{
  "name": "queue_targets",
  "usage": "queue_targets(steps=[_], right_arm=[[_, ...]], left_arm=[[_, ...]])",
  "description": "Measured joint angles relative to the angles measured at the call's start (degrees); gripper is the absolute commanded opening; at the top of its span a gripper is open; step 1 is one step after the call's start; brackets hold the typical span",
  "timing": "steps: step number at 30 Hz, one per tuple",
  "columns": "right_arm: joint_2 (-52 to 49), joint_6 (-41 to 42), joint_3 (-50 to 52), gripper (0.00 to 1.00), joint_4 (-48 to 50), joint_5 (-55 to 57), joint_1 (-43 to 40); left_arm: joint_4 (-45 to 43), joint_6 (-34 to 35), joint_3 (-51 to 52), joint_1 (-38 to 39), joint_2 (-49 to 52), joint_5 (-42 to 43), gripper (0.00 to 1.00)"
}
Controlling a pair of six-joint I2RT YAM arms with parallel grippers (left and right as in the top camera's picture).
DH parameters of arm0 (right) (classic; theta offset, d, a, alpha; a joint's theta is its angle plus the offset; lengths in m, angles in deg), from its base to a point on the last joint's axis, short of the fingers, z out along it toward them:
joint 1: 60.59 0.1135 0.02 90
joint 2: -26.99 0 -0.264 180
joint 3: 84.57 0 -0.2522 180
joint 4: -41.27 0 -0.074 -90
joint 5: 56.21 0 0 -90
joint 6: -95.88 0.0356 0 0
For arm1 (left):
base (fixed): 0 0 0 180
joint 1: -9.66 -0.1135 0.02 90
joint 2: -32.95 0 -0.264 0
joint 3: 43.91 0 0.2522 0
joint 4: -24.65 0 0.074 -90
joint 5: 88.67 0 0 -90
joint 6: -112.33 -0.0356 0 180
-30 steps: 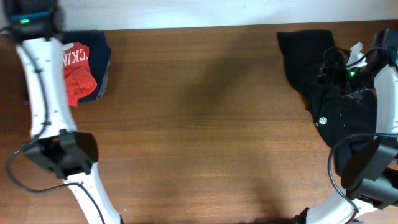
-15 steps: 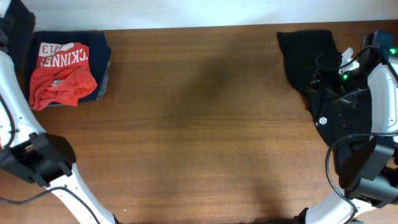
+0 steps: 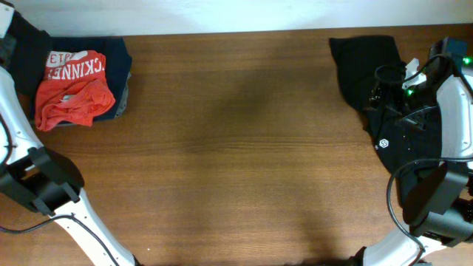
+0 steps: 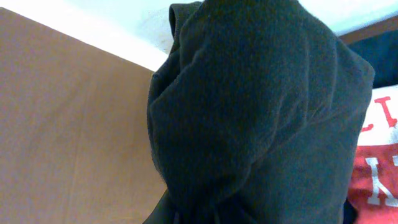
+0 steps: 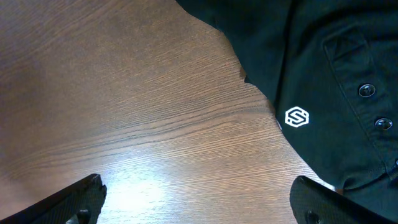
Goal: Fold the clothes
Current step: 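Lift the bundle with the left gripper and carry it to the top-left stack, then lower the black T-shirt onto the red-and-navy stack and release it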
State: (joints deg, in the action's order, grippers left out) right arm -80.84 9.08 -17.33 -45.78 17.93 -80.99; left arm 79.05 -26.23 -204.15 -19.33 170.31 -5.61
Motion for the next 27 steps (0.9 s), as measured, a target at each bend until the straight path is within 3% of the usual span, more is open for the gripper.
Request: queue_targets(steps=[15,22,27], right_arm=[[0.0,0.0,0.0,0.99,0.0,0.0,0.0],[0.0,0.0,0.0,0.99,0.1,0.0,0.0],[0.0,0.0,0.0,0.99,0.1,0.0,0.0]], left_arm=[[0.6,5.0,0.0,-4.2,0.0,-1.8,0.00],[11.8,8.2,0.0,-1.1,0.0,5.4,0.01],[18.7,9.7,0.0,5.1,0.9,18.3,0.01]])
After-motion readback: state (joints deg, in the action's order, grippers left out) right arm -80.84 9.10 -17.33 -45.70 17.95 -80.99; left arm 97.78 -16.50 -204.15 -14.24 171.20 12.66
